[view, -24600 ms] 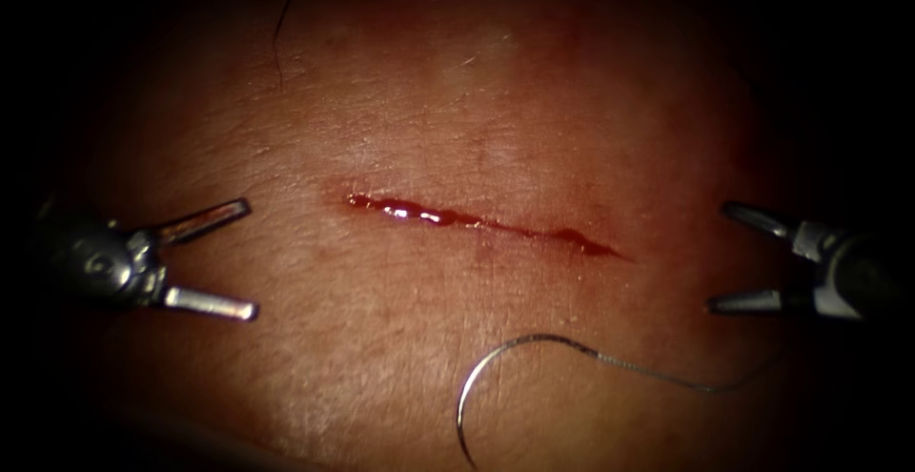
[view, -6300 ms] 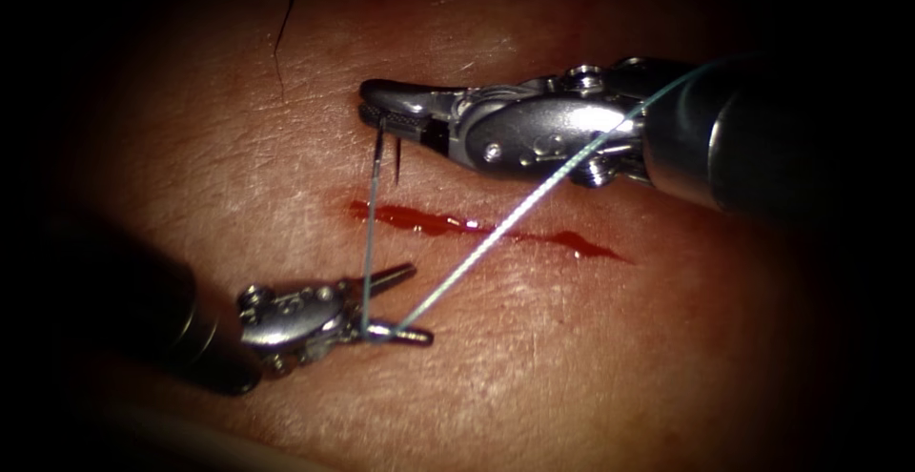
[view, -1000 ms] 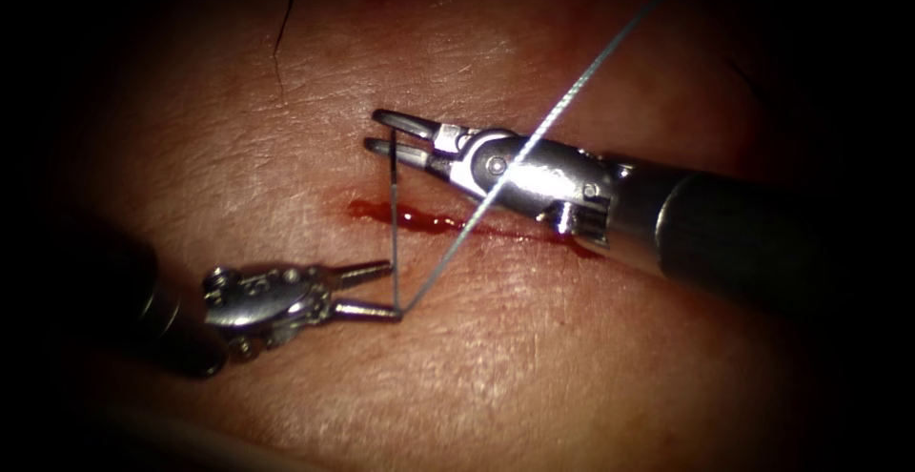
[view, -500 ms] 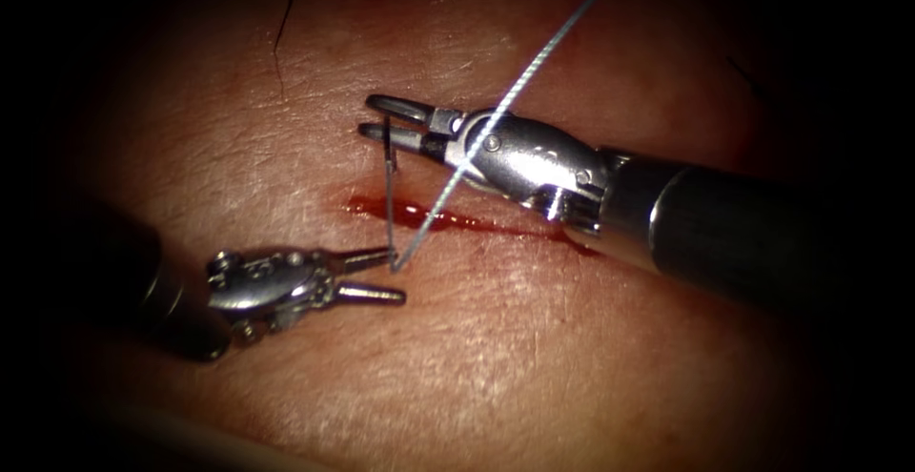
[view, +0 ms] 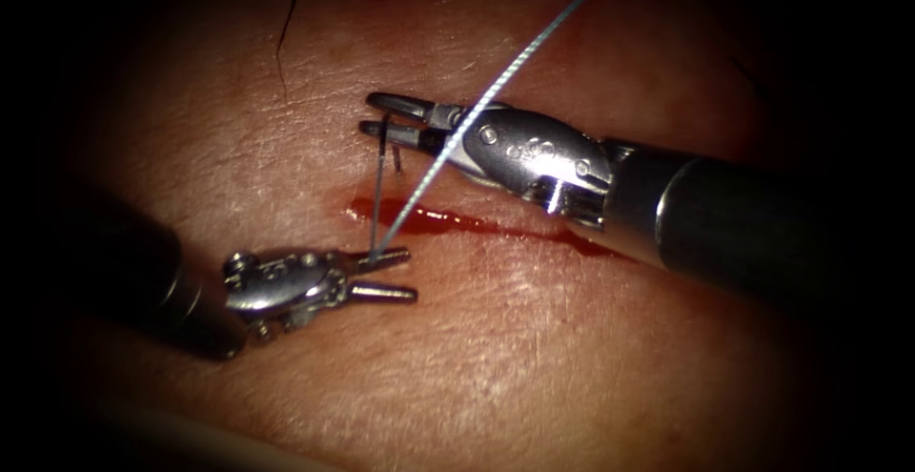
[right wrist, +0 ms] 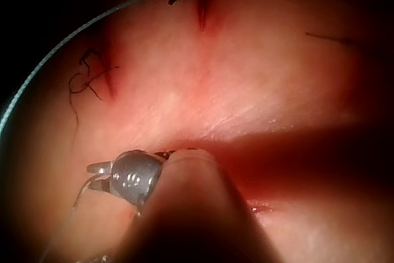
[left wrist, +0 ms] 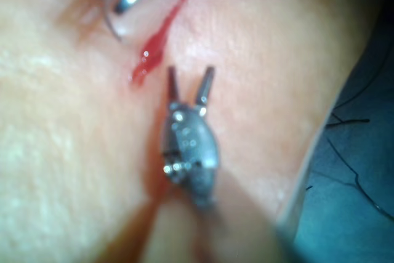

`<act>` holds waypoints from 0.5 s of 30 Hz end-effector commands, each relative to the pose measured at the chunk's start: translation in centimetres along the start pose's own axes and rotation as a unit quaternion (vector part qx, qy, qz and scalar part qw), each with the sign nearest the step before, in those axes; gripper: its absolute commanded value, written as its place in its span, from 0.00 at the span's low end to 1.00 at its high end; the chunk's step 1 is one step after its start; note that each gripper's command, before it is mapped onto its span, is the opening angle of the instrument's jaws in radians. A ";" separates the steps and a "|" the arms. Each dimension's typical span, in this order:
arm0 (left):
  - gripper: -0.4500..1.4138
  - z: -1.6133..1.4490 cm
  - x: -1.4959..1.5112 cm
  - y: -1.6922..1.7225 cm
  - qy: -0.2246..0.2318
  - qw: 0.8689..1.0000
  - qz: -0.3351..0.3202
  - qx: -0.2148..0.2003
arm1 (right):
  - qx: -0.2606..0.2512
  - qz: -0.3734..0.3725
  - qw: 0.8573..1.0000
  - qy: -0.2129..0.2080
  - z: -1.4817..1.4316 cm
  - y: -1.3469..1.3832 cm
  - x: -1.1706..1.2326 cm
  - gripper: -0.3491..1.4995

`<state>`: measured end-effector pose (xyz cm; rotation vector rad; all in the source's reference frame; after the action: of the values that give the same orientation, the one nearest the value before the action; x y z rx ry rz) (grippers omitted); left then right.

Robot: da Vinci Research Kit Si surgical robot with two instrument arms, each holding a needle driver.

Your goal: Wound Closure

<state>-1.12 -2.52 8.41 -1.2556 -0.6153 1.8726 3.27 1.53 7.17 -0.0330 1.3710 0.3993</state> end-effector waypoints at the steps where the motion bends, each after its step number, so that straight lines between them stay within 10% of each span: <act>1: 0.47 0.02 -0.14 0.00 -0.003 1.000 -0.002 0.001 | 0.000 0.002 1.000 0.001 0.09 -0.04 -0.03 0.00; 15: 0.46 0.01 -0.16 -0.03 -0.004 1.000 -0.003 0.000 | -0.089 0.074 0.993 -0.037 -0.04 0.03 0.13 0.00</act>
<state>-1.10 -2.52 8.48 -1.2504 -0.6198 1.8725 3.17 1.59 7.00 -0.0703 1.2570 0.6504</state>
